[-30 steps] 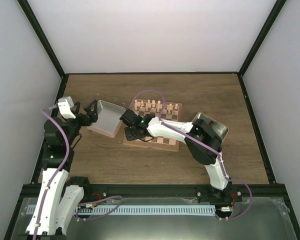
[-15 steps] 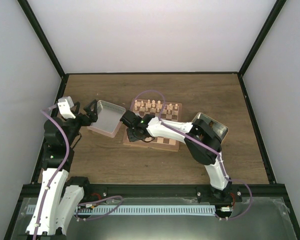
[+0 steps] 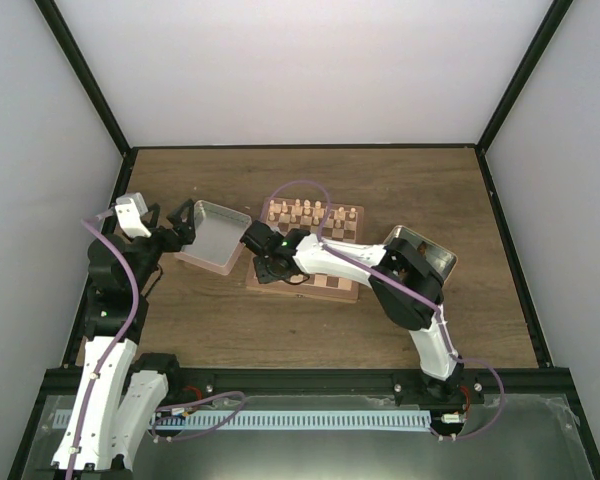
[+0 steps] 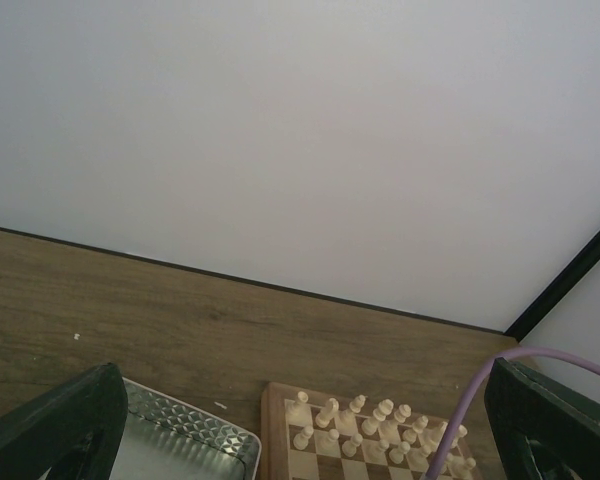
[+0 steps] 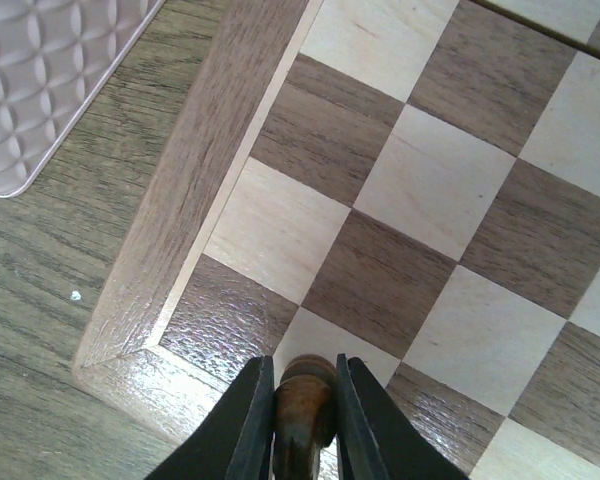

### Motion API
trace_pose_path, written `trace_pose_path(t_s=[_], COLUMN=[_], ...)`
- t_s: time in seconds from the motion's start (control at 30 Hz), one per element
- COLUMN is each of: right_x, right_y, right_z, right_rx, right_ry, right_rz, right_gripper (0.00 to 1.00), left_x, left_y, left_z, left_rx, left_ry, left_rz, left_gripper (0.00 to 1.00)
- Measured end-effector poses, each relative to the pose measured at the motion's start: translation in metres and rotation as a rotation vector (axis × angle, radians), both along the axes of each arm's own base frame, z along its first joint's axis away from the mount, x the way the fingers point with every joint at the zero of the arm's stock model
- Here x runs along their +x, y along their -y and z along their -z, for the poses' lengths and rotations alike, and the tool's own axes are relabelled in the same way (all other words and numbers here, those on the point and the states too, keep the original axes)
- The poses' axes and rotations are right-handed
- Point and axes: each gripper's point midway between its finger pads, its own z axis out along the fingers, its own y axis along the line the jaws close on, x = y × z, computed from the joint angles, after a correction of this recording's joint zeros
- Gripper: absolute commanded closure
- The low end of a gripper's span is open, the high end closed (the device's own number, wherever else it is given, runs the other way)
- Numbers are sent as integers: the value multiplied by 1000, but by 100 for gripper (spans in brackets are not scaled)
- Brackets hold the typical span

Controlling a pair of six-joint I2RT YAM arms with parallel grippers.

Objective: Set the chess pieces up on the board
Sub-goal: Place the chess piece on the chessboard, then pick up the chess piece from the storage box.

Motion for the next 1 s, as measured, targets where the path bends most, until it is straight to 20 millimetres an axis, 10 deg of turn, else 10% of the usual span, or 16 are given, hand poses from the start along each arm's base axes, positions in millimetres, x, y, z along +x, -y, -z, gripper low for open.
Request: trace_pose_path(t_s=[0.6, 0.83, 1.0], right_x=[-3, -3, 4], right_y=[3, 21, 76], right_z=[-2, -65, -110], right_rx=[7, 125, 230], right_ry=[-10, 87, 175], right_rz=[11, 67, 210], right_gripper=[59, 57, 59], left_x=[0, -1, -4], left_y=[0, 0, 0], left_z=[0, -1, -4], left_rx=[0, 0, -1], left_ry=[0, 4, 16], left_rz=[0, 0, -1], left_gripper=[0, 0, 0])
